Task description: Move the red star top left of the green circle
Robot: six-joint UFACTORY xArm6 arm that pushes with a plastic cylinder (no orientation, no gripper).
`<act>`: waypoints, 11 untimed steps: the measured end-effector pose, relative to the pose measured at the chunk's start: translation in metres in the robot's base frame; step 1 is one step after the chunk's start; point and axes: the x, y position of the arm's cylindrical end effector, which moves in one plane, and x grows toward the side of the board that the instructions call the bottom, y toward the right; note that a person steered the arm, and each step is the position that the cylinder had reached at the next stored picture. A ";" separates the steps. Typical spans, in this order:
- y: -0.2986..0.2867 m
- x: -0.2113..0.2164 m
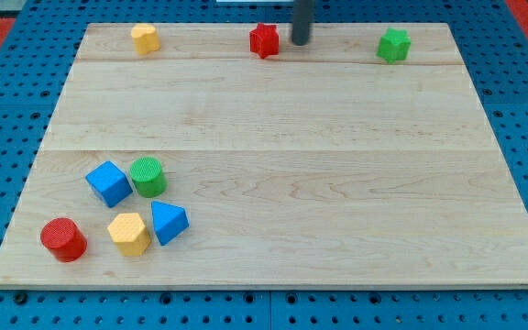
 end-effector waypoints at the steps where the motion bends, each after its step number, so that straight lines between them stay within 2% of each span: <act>1: -0.102 -0.014; 3: -0.096 -0.031; 4: -0.151 -0.025; 5: -0.180 -0.024; 6: -0.175 0.007; 7: -0.171 0.056; 8: -0.210 0.110; 9: -0.196 0.137; 10: -0.177 0.121; 11: -0.163 0.151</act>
